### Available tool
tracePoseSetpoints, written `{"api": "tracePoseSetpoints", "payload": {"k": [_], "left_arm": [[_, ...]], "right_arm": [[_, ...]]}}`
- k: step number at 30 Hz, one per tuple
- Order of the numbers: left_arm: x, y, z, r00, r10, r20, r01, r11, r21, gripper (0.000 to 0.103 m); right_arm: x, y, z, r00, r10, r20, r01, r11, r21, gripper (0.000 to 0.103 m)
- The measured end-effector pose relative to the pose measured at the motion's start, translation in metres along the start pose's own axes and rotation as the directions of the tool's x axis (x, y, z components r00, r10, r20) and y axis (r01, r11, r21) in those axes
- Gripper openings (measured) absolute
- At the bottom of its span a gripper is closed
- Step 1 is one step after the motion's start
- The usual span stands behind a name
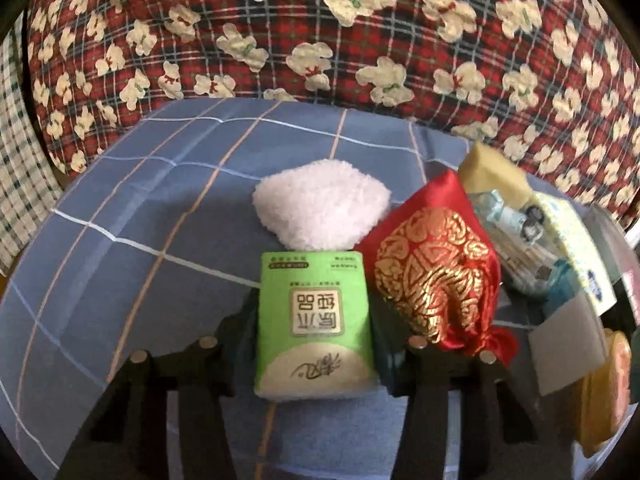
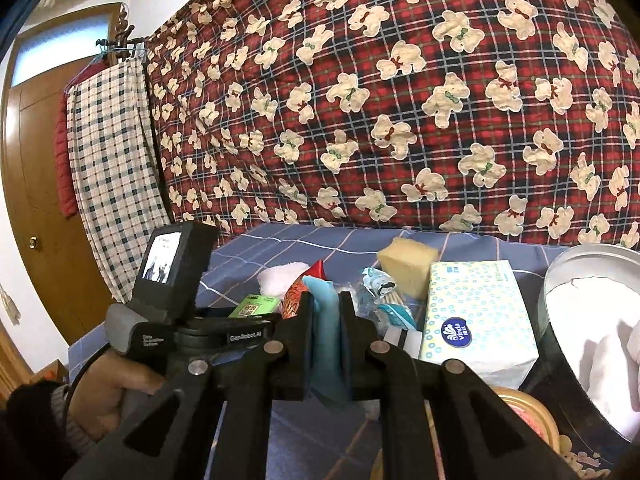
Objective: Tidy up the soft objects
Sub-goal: 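Grasp the teal cloth with the right gripper while the left gripper grasps the green tissue pack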
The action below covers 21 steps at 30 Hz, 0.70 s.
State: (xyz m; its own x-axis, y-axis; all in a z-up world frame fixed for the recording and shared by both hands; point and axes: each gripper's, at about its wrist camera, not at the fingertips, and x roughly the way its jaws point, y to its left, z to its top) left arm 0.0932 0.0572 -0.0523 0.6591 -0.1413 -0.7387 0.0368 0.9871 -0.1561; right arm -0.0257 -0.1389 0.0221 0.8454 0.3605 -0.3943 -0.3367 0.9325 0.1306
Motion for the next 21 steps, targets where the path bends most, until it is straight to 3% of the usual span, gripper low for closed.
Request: {"api": "tracePoseSetpoints", "payload": {"k": [4,8,11,14,21], "left_arm": [[-0.021,0.015,-0.003,0.993,-0.011,0.12,0.019,0.997,-0.069,0.049],[-0.052,0.011,-0.011,0.957,0.018,0.288,-0.002,0.998,-0.058,0.049],[-0.064,0.003,-0.012,0.935,0.02,0.353,-0.013,1.0,-0.024,0.049],[-0.072,-0.003,-0.012,0.92,-0.001,0.391,0.002,1.0,-0.002,0.049],[-0.079,-0.019,-0.018,0.909,-0.019,0.416,0.008,1.0,0.029,0.049]], "right_arm": [[-0.002,-0.002,0.0,1.0,-0.004,0.015,0.004,1.0,0.003,0.013],[-0.008,-0.006,0.001,0.999,0.016,0.045,-0.018,1.0,0.024,0.013],[-0.017,-0.005,0.002,0.995,0.046,0.085,-0.049,0.998,0.031,0.013],[-0.027,-0.004,0.005,0.99,0.061,0.13,-0.065,0.998,0.026,0.013],[-0.045,-0.015,0.009,0.98,0.059,0.192,-0.069,0.996,0.048,0.013]]}}
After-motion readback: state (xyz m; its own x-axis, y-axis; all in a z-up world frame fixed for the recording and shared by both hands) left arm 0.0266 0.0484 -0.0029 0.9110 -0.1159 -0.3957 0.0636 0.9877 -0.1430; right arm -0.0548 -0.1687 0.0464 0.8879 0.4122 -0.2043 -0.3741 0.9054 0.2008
